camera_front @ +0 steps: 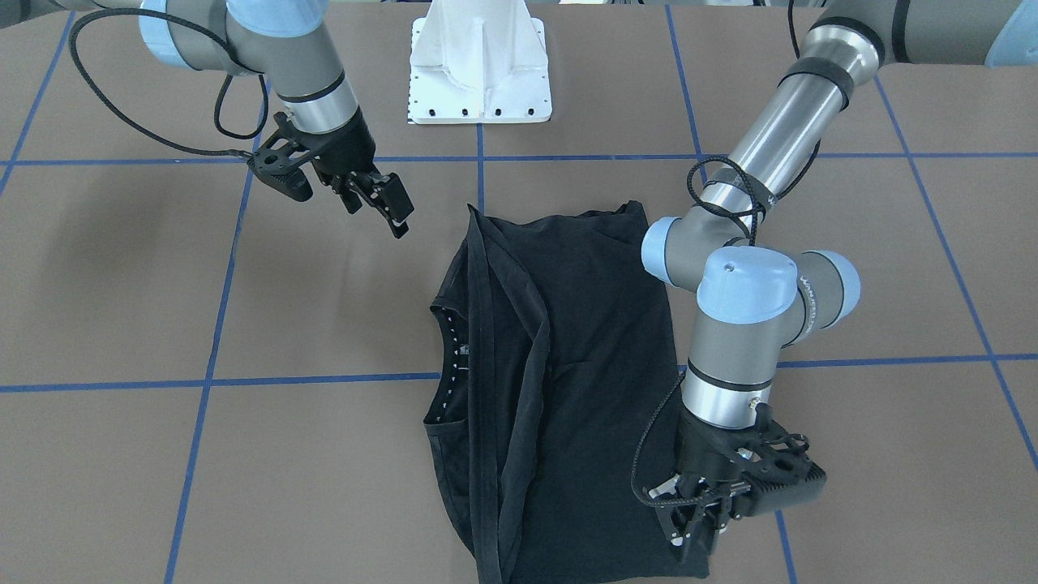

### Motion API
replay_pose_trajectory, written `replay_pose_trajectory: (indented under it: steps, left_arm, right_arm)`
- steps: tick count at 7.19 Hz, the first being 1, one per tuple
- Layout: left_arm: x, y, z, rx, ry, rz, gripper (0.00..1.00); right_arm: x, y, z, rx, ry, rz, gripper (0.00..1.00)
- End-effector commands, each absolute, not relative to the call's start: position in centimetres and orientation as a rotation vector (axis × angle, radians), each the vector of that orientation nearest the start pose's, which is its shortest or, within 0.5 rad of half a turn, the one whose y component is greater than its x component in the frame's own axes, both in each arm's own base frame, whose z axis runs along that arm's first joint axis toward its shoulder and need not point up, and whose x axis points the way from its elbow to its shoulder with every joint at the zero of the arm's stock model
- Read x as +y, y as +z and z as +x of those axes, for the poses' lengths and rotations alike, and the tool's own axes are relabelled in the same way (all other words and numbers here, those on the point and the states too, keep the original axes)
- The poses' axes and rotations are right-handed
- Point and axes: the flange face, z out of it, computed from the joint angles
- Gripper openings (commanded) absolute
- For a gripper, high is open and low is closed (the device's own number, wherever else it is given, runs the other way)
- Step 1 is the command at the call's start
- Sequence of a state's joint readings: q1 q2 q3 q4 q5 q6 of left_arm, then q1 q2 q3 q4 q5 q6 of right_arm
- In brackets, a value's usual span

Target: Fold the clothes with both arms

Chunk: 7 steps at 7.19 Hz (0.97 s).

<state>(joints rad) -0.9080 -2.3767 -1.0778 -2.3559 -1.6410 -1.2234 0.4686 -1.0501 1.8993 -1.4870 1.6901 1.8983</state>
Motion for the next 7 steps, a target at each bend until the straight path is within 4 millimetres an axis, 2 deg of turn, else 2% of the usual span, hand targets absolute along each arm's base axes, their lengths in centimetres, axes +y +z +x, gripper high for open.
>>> replay_pose_trajectory:
  steps: [1, 2, 3, 4, 5, 6, 7]
  left_arm:
    - [-64.5, 35.0, 34.7, 0.98, -0.402, 0.573, 0.99]
    - [-62.3, 36.0, 33.0, 0.98, -0.402, 0.573, 0.99]
    - [-61.7, 35.9, 32.7, 0.977, -0.404, 0.567, 0.99]
    - [-61.7, 36.1, 32.5, 0.975, -0.406, 0.567, 0.99]
    - [-61.7, 36.3, 32.5, 0.973, -0.413, 0.562, 0.99]
    - [-61.5, 36.2, 32.4, 0.976, -0.417, 0.562, 0.99]
    - [-61.5, 36.1, 32.4, 0.978, -0.418, 0.562, 0.99]
  right_arm:
    - [-35.9, 19.8, -53.8, -0.889, 0.476, 0.073, 1.0]
    - [-34.7, 18.5, -55.2, -0.854, 0.336, 0.12, 1.0]
    - [-34.2, 19.0, -57.8, -0.811, 0.235, 0.158, 0.97]
    - [-34.4, 17.0, -61.0, -0.779, 0.052, 0.229, 0.94]
    - [-35.5, 15.8, -64.0, -0.737, -0.054, 0.267, 0.9]
    - [-36.4, 14.9, -65.0, -0.715, -0.135, 0.299, 0.83]
    - [-36.9, 15.4, -64.9, -0.692, -0.217, 0.327, 0.71]
